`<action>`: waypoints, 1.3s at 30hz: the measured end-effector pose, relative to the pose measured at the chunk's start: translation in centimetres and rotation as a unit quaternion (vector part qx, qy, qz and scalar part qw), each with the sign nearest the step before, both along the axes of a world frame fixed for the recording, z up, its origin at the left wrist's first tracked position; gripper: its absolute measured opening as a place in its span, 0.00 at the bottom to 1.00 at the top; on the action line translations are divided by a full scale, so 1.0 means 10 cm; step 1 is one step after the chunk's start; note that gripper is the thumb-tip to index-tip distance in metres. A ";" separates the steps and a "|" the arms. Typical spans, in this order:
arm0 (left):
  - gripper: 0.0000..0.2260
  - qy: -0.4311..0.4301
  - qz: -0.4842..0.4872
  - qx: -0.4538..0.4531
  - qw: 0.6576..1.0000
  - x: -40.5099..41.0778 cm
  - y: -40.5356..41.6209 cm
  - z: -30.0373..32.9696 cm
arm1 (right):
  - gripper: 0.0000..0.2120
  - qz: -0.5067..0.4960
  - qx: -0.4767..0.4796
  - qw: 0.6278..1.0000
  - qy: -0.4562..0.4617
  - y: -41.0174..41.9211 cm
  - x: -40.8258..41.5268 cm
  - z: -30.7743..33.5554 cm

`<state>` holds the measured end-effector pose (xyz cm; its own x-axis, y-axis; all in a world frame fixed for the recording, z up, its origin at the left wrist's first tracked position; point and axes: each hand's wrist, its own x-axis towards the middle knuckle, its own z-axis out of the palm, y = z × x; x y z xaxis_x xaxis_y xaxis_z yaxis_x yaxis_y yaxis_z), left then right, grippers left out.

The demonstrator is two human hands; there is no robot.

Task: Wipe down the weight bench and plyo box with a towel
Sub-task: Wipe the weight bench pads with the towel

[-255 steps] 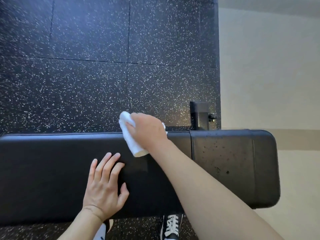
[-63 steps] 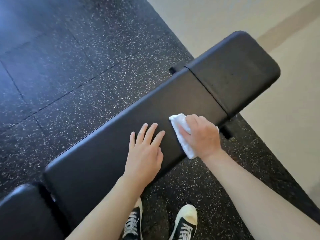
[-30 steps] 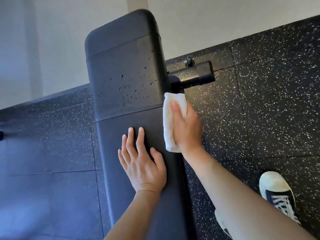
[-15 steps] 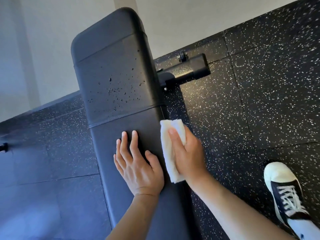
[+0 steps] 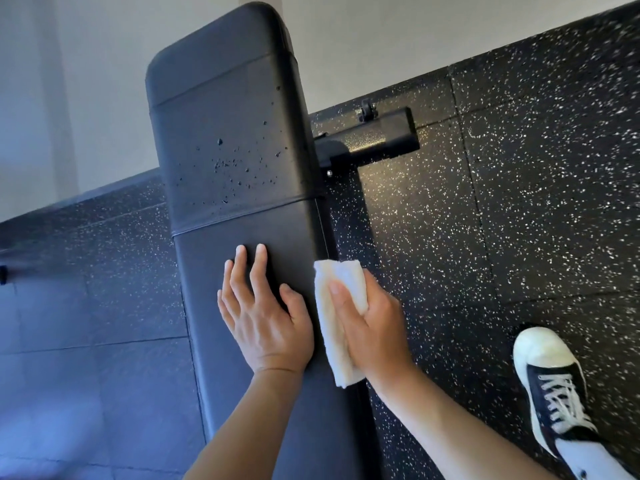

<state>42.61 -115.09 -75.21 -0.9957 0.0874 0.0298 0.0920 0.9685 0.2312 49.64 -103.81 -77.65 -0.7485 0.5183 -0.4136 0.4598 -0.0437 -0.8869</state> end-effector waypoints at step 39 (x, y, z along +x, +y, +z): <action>0.29 0.004 -0.010 -0.004 1.000 -0.04 -0.03 -0.03 | 0.18 -0.010 -0.029 0.999 0.027 0.32 -0.88 -0.11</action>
